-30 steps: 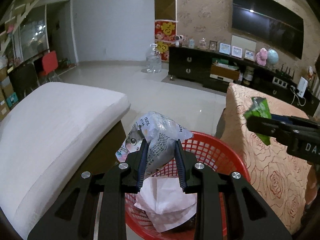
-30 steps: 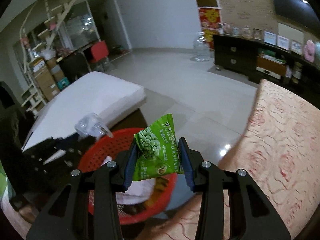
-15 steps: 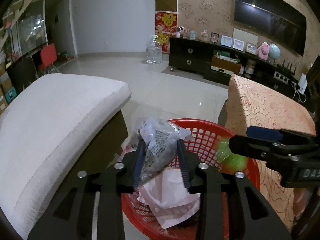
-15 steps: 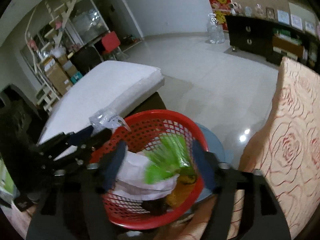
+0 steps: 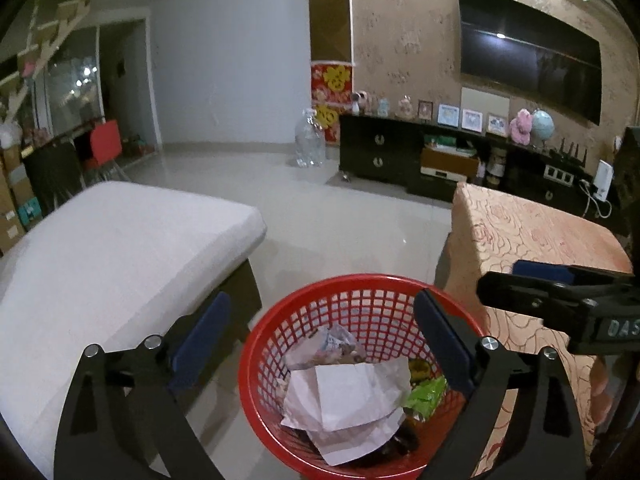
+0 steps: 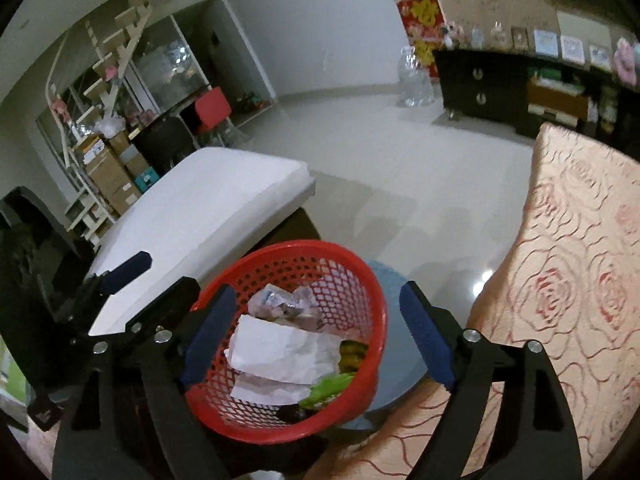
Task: Collect trash
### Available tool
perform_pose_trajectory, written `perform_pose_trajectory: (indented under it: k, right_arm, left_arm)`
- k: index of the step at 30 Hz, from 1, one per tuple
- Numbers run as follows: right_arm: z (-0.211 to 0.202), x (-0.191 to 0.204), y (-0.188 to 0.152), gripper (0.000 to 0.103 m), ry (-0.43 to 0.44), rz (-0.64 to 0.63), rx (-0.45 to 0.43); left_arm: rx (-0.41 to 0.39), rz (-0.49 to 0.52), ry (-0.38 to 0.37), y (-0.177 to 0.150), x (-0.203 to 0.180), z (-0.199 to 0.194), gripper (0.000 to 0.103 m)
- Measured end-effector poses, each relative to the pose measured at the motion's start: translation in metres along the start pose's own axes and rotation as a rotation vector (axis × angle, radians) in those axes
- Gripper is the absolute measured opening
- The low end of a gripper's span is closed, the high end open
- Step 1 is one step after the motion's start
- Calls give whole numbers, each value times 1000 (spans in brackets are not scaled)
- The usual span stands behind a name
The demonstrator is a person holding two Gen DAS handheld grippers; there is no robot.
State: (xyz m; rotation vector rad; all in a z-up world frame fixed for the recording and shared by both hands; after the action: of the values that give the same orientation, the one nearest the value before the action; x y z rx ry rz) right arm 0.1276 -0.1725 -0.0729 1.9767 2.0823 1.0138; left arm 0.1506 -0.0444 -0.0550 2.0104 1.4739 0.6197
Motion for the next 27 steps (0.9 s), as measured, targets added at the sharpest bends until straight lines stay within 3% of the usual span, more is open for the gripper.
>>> perform_pose_trajectory:
  k: [7, 15, 27]
  right_arm:
    - [-28, 1, -4, 92, -132, -67, -98]
    - [-43, 4, -21, 96, -129, -61, -142]
    - [-50, 8, -54, 96, -218, -53, -184]
  left_arm:
    - [-34, -50, 13, -2, 7, -19, 92]
    - [-63, -37, 24, -8, 3, -35, 93]
    - [-89, -48, 42, -27, 10, -56, 93]
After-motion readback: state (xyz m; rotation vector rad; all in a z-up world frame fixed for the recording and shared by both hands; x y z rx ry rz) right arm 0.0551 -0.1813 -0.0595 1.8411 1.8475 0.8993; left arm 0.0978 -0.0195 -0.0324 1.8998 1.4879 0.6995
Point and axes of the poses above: each gripper's, at about its wrist camera, not at the fingertips, and z roughly the way its jaws point, x to its left, y to its top, the point moved 10 cm from there along z, roughly the way its jaws point, and after that the axes turned 15 degrees about x, right-handed, at the moved point
